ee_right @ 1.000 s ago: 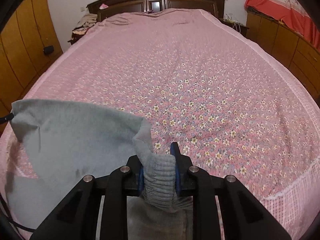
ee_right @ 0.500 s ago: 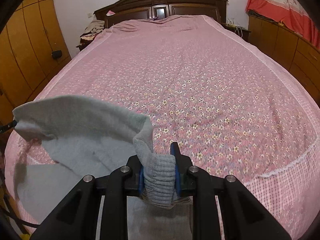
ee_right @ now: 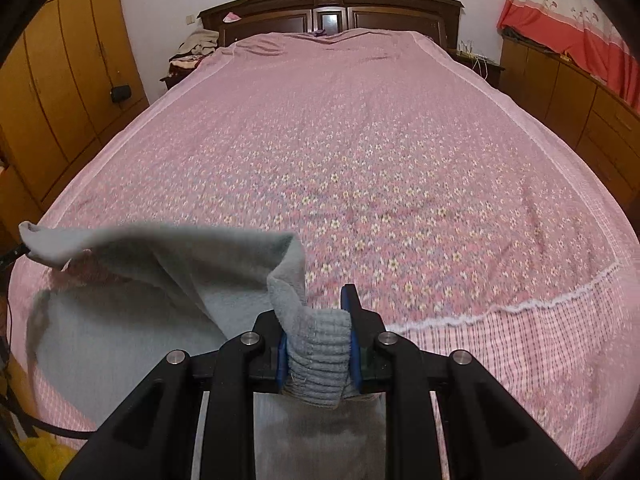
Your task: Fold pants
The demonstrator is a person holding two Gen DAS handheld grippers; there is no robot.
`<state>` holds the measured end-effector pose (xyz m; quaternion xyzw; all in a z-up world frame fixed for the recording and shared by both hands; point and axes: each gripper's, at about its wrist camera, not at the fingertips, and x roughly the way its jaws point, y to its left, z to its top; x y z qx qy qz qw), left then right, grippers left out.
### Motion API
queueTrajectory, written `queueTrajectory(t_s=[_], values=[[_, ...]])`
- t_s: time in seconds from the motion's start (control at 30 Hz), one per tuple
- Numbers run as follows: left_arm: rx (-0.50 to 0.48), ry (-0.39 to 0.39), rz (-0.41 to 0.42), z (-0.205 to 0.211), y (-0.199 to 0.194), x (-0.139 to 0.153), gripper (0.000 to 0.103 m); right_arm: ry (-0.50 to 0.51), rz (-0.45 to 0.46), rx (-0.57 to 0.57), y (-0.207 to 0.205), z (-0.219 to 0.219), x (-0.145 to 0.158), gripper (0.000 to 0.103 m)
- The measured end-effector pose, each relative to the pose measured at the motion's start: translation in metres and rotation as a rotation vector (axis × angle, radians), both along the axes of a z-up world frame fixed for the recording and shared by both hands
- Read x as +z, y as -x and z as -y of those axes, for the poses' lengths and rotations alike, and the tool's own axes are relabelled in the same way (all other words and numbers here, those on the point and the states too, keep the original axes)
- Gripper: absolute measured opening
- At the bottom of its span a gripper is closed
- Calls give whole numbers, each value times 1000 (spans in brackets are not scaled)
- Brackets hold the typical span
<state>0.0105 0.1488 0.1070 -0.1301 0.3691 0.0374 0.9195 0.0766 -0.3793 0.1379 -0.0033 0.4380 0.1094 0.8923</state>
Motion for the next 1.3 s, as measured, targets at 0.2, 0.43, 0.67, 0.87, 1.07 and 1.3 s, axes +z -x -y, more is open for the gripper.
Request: queueTrajectory(t_s=[0.2,0.43,0.67,0.87,1.07,1.3], values=[[4,-3,-29,2,24,-9,5,11,-22,7,16,1,-10,23],[24,3,-67,-1,49,-22,5,54,-46,29,38,-3,-23,23],[33,17,-114,-3,67,-36,5,57,-84,25,52,2,-41,23],[40,-18,-157,0,71,-54,5,89,-127,40,56,-3,-58,24],[47,-45,-223,5,72,-70,5,131,-147,31,60,-6,-67,35],[75,-79,-247,0,91,-65,6,116,-138,-47,70,14,-64,59]])
